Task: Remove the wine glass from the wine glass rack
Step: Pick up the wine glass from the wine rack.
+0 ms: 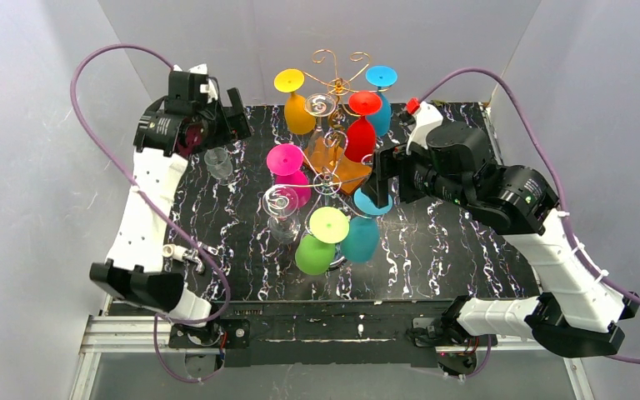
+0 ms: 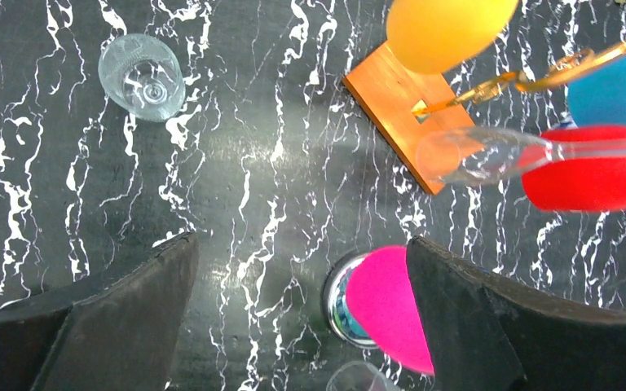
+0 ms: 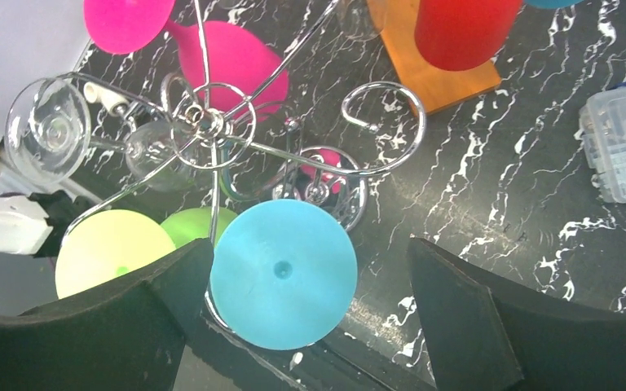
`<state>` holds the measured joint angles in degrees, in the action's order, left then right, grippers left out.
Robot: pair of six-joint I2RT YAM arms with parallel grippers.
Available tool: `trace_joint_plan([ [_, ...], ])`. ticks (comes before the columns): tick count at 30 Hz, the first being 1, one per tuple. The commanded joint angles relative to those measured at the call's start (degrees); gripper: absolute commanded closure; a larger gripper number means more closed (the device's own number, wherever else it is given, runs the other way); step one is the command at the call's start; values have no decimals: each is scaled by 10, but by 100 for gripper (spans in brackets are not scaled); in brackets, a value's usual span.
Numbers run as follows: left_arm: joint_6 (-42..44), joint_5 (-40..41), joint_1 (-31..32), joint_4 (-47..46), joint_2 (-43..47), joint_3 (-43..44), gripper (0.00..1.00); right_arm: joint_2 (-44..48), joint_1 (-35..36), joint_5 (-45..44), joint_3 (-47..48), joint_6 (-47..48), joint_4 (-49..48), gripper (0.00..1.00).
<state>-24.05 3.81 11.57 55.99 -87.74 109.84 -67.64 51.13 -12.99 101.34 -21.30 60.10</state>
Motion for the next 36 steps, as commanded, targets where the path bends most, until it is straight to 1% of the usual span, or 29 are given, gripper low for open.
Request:
trace_joint_plan([
  [1, 4, -1, 14, 21, 72, -34, 2, -5, 3, 36, 8, -7, 8, 2],
  [6, 2, -15, 30, 29, 120, -64, 2, -19, 3, 34, 11, -11, 24, 2],
  [12, 9, -31, 31, 41, 144, -70, 2, -32, 3, 10, 20, -12, 45, 2],
  [27, 12, -35, 30, 44, 152, -82, 1, -57, 4, 41, 64, -17, 59, 0],
  [36, 16, -36, 30, 43, 151, -79, 1, -81, 18, 13, 87, -18, 93, 0],
])
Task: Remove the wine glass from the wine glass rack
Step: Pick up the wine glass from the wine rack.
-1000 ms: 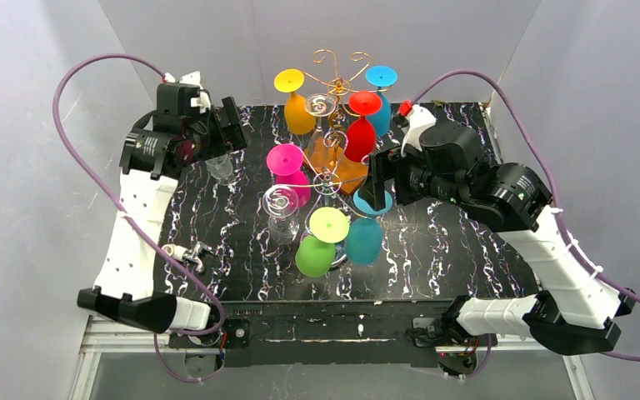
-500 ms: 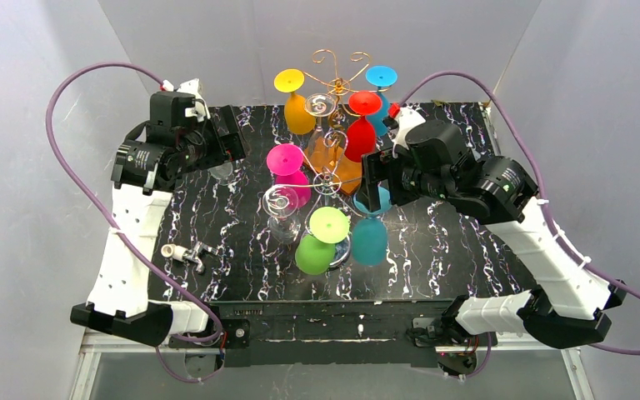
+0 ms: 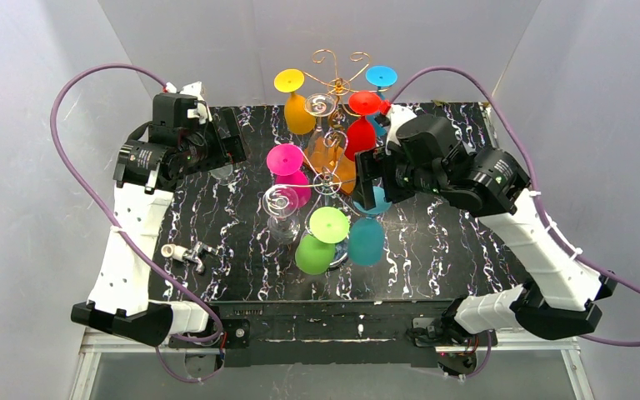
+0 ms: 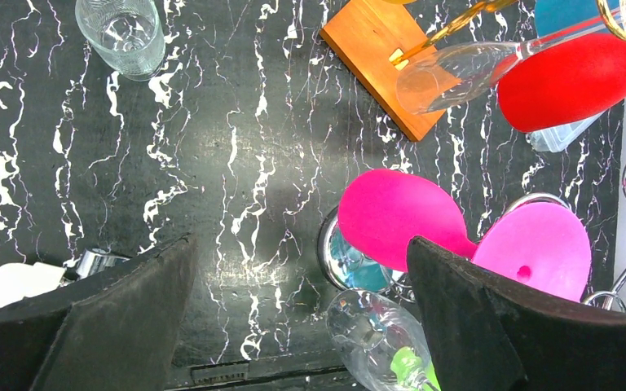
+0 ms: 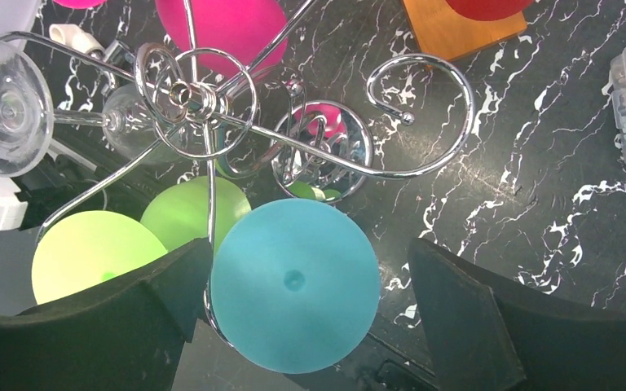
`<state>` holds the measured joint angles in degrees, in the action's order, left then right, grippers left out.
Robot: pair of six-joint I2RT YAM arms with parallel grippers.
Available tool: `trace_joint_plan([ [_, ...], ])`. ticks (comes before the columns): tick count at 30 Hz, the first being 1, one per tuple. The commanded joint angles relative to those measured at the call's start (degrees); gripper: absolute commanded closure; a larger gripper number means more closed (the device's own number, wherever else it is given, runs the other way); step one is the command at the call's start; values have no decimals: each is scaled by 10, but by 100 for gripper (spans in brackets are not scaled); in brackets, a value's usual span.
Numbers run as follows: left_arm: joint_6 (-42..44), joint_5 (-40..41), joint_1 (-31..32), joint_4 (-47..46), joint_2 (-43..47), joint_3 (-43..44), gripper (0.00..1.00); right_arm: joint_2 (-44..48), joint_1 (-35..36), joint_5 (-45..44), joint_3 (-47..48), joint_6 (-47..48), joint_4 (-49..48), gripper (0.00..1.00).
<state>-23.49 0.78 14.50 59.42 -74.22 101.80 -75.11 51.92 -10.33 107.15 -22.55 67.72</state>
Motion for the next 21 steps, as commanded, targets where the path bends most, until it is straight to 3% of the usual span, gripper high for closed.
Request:
trace_joint_plan([
  [1, 11, -6, 1, 9, 15, 2, 1, -7, 12, -16, 30, -7, 20, 0],
  [21, 11, -8, 2, -3, 13, -15, 1, -30, 50, -45, 48, -11, 49, 0],
])
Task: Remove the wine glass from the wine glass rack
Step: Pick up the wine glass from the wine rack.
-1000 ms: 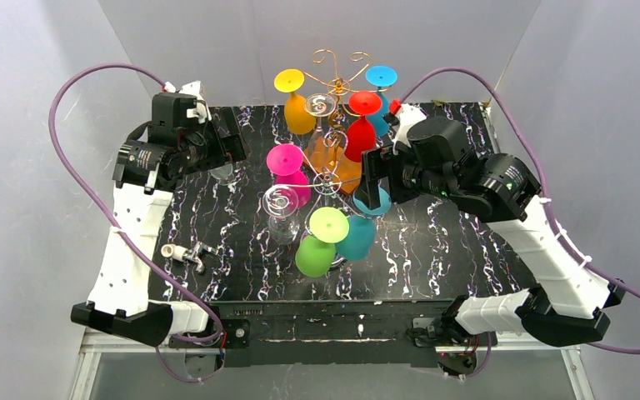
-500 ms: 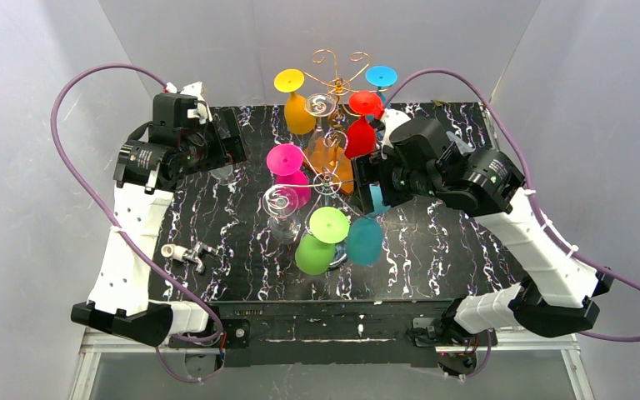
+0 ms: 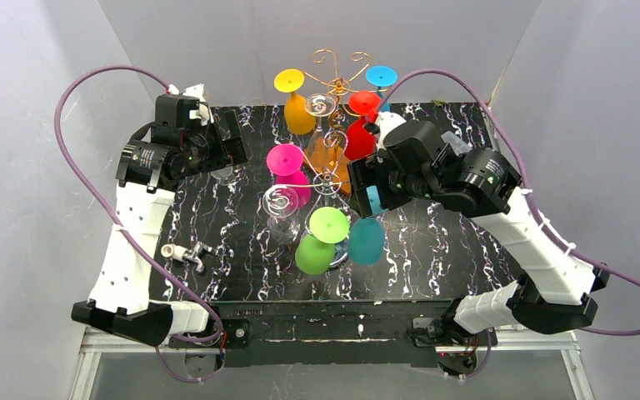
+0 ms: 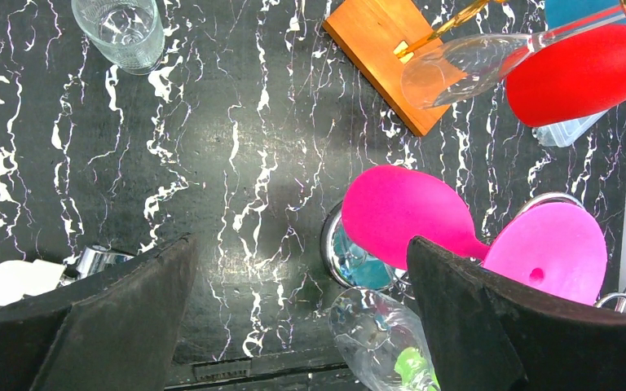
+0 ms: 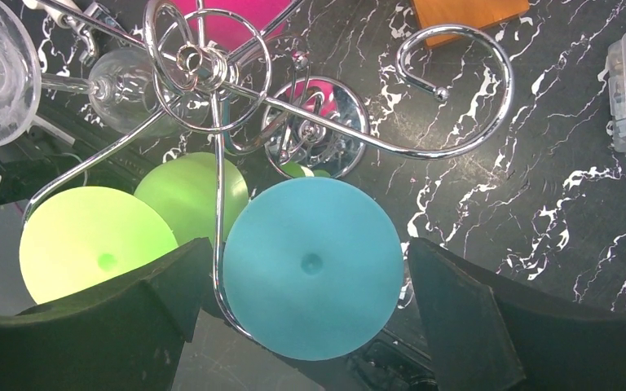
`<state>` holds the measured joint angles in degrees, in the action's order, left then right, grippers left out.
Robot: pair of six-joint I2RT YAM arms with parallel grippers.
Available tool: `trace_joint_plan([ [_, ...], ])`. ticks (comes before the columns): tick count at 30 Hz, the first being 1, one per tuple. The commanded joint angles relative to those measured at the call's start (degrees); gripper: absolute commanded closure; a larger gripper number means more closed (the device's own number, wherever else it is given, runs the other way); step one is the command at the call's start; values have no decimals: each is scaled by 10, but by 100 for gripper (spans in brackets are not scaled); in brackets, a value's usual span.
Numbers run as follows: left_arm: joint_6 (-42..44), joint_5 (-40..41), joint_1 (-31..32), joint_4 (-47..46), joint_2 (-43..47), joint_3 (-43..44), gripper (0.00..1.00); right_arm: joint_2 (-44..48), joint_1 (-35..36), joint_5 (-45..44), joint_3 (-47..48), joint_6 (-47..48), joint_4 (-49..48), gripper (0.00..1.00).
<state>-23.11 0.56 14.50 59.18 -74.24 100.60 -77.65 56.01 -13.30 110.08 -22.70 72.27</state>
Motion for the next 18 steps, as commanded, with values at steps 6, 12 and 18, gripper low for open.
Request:
trace_joint_plan([
  [6, 7, -6, 1, -3, 14, -6, 1, -8, 12, -19, 24, -11, 2, 20],
  [12, 9, -6, 2, -5, 14, -8, 1, -8, 13, -26, 36, -14, 7, 36],
  [18, 10, -6, 1, -6, 10, -6, 1, 1, 13, -39, 49, -15, 20, 41],
])
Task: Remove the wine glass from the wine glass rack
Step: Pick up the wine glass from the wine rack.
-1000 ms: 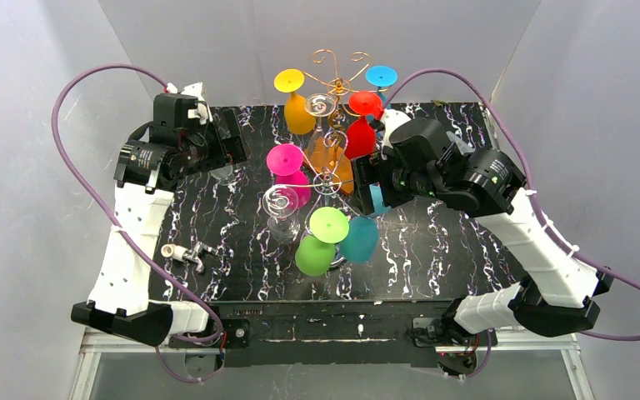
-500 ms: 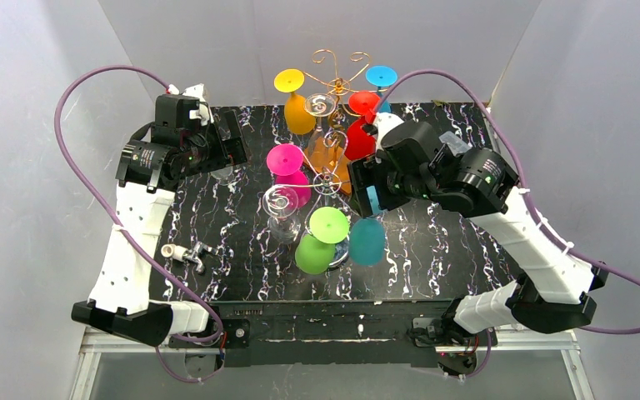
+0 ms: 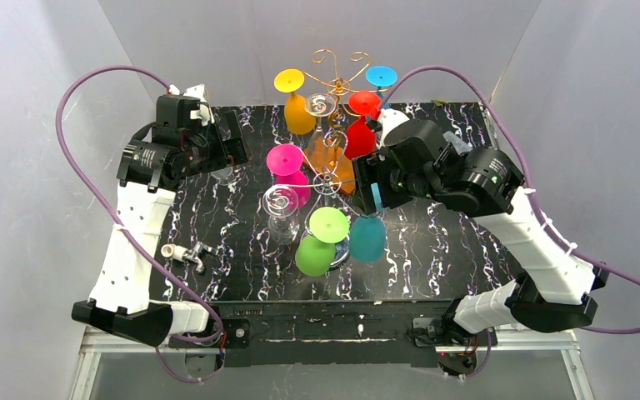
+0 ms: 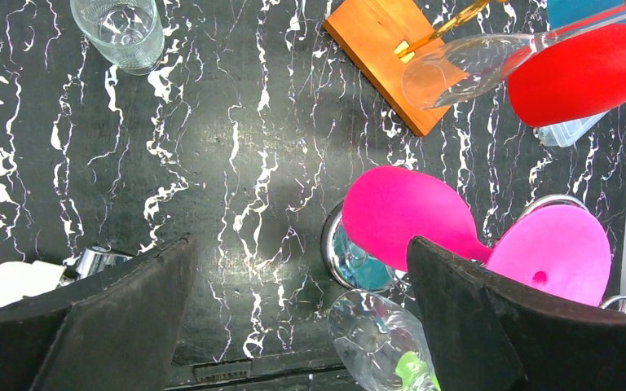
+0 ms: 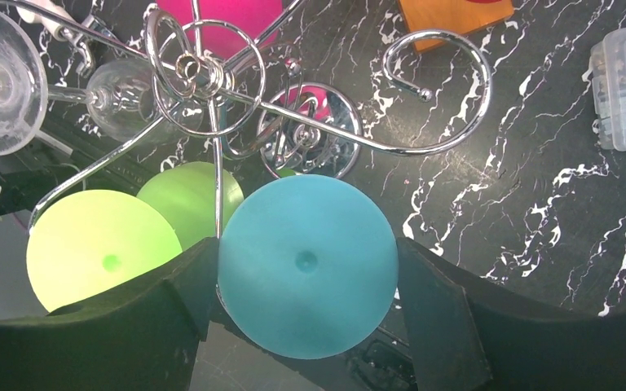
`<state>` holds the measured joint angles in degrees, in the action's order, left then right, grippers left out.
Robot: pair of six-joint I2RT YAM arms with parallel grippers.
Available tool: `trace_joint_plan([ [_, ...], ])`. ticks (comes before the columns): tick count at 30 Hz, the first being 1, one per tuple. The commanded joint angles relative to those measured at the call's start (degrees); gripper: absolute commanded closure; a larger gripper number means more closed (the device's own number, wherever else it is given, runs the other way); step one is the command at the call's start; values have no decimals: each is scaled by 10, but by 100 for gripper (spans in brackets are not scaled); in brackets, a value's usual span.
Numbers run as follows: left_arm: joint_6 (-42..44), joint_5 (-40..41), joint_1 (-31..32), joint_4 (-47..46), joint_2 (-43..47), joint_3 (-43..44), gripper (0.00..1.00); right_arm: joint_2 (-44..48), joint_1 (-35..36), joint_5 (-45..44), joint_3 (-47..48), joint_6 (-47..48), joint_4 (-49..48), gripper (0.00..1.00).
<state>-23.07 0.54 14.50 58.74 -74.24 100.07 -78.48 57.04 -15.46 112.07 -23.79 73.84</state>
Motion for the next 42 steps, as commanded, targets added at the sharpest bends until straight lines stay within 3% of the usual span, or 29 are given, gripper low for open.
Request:
trace_joint_plan([
  [1, 9, -5, 0, -1, 10, 0, 1, 12, 3, -15, 29, -4, 4, 42],
  [29, 7, -5, 1, -1, 8, -3, 1, 50, 3, 73, 23, 16, -1, 44],
  [42, 8, -5, 0, -1, 15, 0, 1, 33, 3, 65, 33, 1, -32, 46],
])
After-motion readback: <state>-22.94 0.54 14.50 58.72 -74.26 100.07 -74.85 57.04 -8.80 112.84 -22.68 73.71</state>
